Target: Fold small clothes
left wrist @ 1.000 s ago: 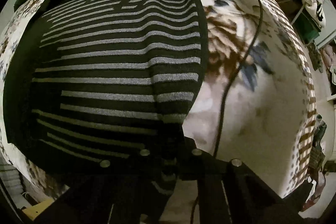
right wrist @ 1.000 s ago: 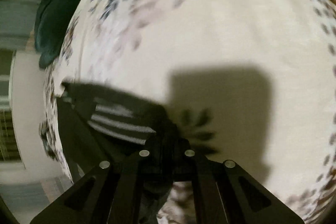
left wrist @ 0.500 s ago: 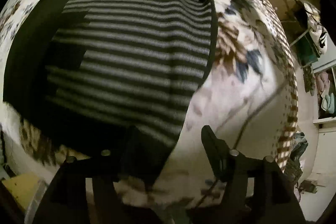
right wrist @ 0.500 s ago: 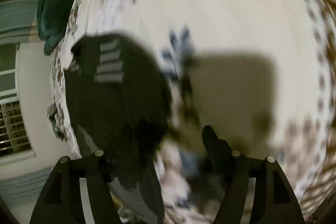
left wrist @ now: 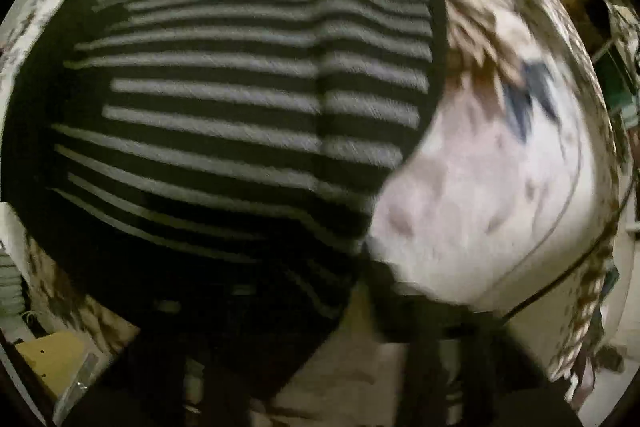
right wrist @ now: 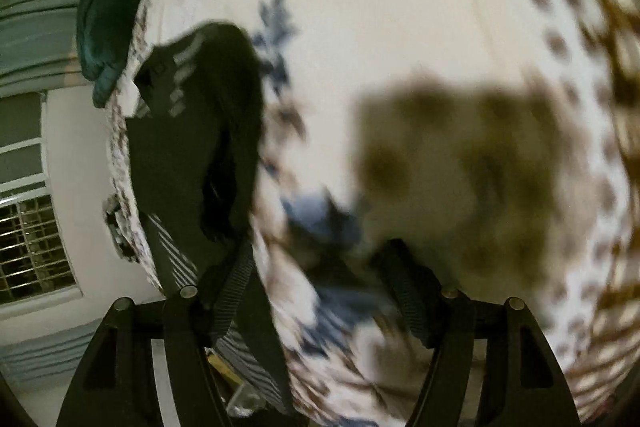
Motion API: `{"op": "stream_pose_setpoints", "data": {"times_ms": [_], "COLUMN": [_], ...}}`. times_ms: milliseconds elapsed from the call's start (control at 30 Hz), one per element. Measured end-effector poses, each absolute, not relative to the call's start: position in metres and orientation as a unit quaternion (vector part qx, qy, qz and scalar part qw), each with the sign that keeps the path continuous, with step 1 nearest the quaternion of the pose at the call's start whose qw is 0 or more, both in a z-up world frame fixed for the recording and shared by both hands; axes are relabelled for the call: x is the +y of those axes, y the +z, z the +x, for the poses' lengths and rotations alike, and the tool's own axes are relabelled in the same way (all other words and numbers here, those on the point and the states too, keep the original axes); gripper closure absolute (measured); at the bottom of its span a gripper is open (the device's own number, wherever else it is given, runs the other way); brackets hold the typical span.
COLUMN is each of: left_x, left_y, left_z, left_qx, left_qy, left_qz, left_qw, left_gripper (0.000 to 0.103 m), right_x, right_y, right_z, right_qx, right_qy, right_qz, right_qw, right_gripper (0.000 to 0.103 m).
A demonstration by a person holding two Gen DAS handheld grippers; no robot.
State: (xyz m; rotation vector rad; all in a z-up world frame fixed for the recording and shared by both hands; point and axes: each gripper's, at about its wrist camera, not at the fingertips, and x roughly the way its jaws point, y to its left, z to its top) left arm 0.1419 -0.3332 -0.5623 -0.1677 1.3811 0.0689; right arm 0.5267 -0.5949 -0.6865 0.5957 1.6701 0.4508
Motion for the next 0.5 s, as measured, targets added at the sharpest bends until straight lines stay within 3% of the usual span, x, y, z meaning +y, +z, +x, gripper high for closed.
{"op": "stream_pose_setpoints", "data": {"times_ms": [300, 367, 400, 433, 500], "left_x": [-0.313, -0.304, -0.299, -0.296, -0.291], "left_y": [-0.526, -0.517, -0.512, -0.506, -0.494], "left_z": [0.132, 0.133, 0.133, 0.133, 0.134], "left_qx": [0.612, 0.611, 0.609, 0.607, 0.599], "left_qy": [0.025, 0.026, 0.028, 0.029, 0.031], "left_qz": [-0.094, -0.105, -0.113, -0.119, -0.134], "left_qw": [0.784, 0.784, 0.785, 0.785, 0.789], "left_gripper": [0.098, 0.098, 0.098, 0.098, 0.098], "right_x": [-0.552, -0.542, -0.536, -0.530, -0.517], "right_y": [-0.700, -0.709, -0.709, -0.708, -0.695], "right_z": [0.608, 0.616, 0.618, 0.618, 0.617], "right_qx": [0.686, 0.696, 0.695, 0.700, 0.699], "right_qy": [0.218, 0.208, 0.206, 0.205, 0.199], "right_qz": [0.320, 0.316, 0.310, 0.298, 0.271], "right_qw": [0.616, 0.611, 0.615, 0.615, 0.631], "right_gripper": [0.032, 0.048, 0.078, 0.092, 0.094]}}
